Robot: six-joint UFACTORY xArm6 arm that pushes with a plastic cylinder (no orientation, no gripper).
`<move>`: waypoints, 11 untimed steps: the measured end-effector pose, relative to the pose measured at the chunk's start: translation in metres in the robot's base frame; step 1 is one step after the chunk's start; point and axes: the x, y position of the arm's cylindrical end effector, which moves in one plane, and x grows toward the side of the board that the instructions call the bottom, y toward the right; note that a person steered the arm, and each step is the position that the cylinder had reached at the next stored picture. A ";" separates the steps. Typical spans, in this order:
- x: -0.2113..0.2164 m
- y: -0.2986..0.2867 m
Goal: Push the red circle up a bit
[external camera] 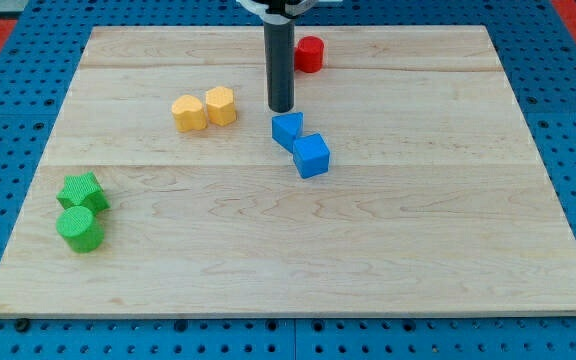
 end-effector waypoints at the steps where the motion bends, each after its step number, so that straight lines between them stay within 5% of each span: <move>1: -0.001 0.000; 6: -0.009 0.014; 9: -0.095 0.033; 11: -0.098 0.040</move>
